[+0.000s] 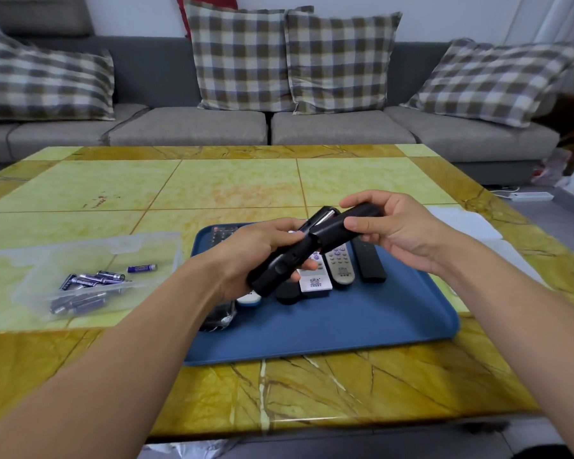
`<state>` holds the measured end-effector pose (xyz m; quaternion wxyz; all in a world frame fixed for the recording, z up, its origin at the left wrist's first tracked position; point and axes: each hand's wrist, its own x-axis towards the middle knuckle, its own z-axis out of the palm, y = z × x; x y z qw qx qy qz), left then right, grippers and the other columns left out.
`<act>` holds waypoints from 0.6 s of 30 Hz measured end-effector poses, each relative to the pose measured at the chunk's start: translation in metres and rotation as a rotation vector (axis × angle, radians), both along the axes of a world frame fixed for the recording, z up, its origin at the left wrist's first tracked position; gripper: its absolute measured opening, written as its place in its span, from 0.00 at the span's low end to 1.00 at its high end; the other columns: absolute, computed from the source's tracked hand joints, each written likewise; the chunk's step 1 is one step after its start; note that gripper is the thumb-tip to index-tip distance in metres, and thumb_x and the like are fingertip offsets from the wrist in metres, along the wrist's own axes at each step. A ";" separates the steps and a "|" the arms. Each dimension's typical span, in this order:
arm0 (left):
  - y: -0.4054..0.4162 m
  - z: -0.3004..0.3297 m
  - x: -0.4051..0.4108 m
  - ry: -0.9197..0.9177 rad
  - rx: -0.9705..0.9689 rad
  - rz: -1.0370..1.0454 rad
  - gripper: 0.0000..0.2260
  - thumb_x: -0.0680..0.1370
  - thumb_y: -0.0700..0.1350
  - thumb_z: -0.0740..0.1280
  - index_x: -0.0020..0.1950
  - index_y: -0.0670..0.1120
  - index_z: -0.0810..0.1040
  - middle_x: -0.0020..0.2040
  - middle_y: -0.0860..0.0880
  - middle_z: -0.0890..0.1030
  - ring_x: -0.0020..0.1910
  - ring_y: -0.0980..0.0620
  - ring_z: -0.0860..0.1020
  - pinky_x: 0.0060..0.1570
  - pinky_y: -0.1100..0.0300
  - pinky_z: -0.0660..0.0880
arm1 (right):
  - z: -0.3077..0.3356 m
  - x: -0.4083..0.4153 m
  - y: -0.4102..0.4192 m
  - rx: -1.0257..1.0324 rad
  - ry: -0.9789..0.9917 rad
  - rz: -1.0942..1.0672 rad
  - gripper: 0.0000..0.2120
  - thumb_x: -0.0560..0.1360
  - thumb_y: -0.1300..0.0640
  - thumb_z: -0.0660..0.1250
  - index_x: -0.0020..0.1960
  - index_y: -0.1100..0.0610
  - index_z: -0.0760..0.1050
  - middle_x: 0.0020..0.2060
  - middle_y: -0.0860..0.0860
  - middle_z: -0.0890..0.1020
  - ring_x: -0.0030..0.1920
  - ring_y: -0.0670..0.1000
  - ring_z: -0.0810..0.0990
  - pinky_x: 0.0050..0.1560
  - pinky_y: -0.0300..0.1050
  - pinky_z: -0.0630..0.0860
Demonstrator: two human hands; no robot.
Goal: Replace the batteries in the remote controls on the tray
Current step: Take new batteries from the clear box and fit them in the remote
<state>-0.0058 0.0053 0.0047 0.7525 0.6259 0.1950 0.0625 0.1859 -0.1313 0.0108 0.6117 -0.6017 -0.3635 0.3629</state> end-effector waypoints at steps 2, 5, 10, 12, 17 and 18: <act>0.001 0.001 0.000 -0.019 -0.009 0.000 0.15 0.86 0.43 0.55 0.65 0.44 0.79 0.56 0.44 0.85 0.44 0.50 0.82 0.36 0.61 0.78 | -0.002 -0.001 0.000 0.032 -0.033 -0.025 0.15 0.70 0.70 0.72 0.55 0.60 0.81 0.44 0.53 0.80 0.43 0.47 0.80 0.43 0.35 0.79; 0.001 0.001 0.001 -0.027 -0.035 -0.008 0.17 0.86 0.43 0.52 0.67 0.43 0.77 0.58 0.39 0.84 0.41 0.51 0.79 0.35 0.62 0.76 | -0.004 -0.005 0.002 0.072 -0.010 -0.044 0.15 0.71 0.70 0.71 0.55 0.60 0.80 0.45 0.55 0.81 0.44 0.49 0.81 0.46 0.36 0.80; -0.003 -0.003 0.006 -0.036 -0.032 0.004 0.16 0.86 0.46 0.55 0.67 0.42 0.78 0.57 0.36 0.83 0.38 0.51 0.77 0.31 0.62 0.75 | -0.010 -0.009 0.006 0.068 -0.032 -0.037 0.19 0.64 0.61 0.75 0.55 0.58 0.81 0.47 0.54 0.83 0.47 0.50 0.82 0.47 0.40 0.80; -0.003 -0.003 0.008 -0.035 -0.017 0.014 0.16 0.86 0.46 0.56 0.66 0.42 0.79 0.56 0.36 0.84 0.38 0.50 0.78 0.31 0.62 0.76 | -0.011 -0.010 0.008 0.060 -0.079 -0.039 0.18 0.65 0.59 0.76 0.55 0.56 0.81 0.46 0.52 0.85 0.47 0.49 0.83 0.47 0.42 0.80; -0.002 -0.003 0.007 0.001 -0.052 0.062 0.16 0.85 0.47 0.56 0.66 0.43 0.78 0.53 0.36 0.84 0.38 0.48 0.80 0.30 0.61 0.76 | -0.013 -0.015 0.012 0.085 -0.162 -0.062 0.13 0.71 0.67 0.74 0.54 0.57 0.81 0.44 0.53 0.86 0.44 0.50 0.84 0.46 0.43 0.82; -0.002 -0.003 0.006 0.012 -0.057 0.064 0.16 0.85 0.47 0.56 0.66 0.43 0.78 0.52 0.36 0.85 0.38 0.47 0.80 0.29 0.61 0.76 | -0.013 -0.016 0.012 0.092 -0.174 -0.061 0.13 0.71 0.68 0.74 0.53 0.58 0.81 0.43 0.54 0.86 0.43 0.50 0.84 0.44 0.42 0.82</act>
